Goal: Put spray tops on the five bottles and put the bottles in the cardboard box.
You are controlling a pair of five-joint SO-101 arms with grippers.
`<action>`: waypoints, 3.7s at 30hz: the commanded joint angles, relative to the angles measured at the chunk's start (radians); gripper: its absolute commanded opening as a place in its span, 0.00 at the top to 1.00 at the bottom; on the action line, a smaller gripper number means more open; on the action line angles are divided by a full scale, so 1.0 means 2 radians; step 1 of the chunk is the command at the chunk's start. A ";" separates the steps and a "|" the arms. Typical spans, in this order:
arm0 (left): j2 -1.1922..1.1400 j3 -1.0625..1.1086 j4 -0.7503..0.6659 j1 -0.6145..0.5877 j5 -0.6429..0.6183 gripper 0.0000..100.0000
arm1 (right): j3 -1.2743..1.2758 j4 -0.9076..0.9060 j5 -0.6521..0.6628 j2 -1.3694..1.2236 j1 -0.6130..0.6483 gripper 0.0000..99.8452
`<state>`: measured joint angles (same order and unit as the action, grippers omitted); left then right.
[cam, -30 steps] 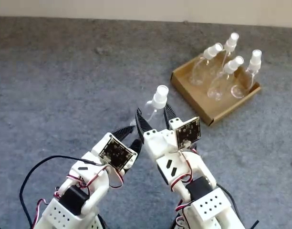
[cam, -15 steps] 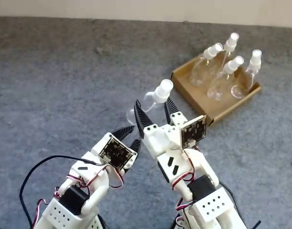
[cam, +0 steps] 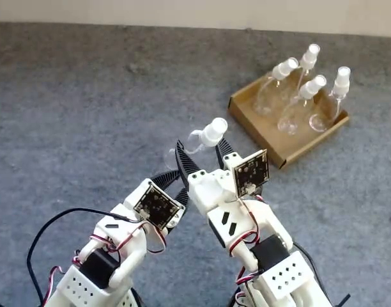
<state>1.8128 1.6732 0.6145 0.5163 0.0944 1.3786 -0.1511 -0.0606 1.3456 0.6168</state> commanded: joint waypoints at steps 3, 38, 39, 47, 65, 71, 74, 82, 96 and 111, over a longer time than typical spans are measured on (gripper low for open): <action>0.003 0.010 -0.008 -0.030 0.003 1.00 | -0.034 -0.005 -0.005 0.007 0.006 0.85; 0.002 0.010 -0.007 -0.036 0.004 1.00 | -0.240 -0.102 0.081 -0.178 -0.355 0.85; 0.002 0.010 -0.007 -0.036 0.004 1.00 | -0.245 -0.102 0.081 -0.192 -0.360 0.85; 0.002 0.010 -0.007 -0.036 0.005 1.00 | -0.254 -0.061 0.083 -0.256 -0.367 0.85; 0.001 0.010 -0.007 -0.036 0.005 1.00 | -0.226 0.102 0.083 -0.416 -0.367 0.85; 0.001 0.010 -0.007 -0.036 0.005 1.00 | -0.225 0.126 0.083 -0.455 -0.368 0.85; 0.001 0.010 -0.007 -0.036 0.005 1.00 | -0.225 0.130 0.083 -0.471 -0.368 0.85; 0.001 0.010 -0.007 -0.036 0.005 1.00 | -0.228 0.130 0.084 -0.506 -0.392 0.85; 0.001 0.010 -0.007 -0.036 0.005 1.00 | -0.224 0.129 0.084 -0.530 -0.395 0.85; 0.001 0.010 0.002 -0.046 0.005 1.00 | -0.193 0.129 0.182 -0.530 -0.359 0.85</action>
<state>1.8128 1.6732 0.6145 0.4580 0.0944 0.9981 0.0882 0.2509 0.2793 -0.1166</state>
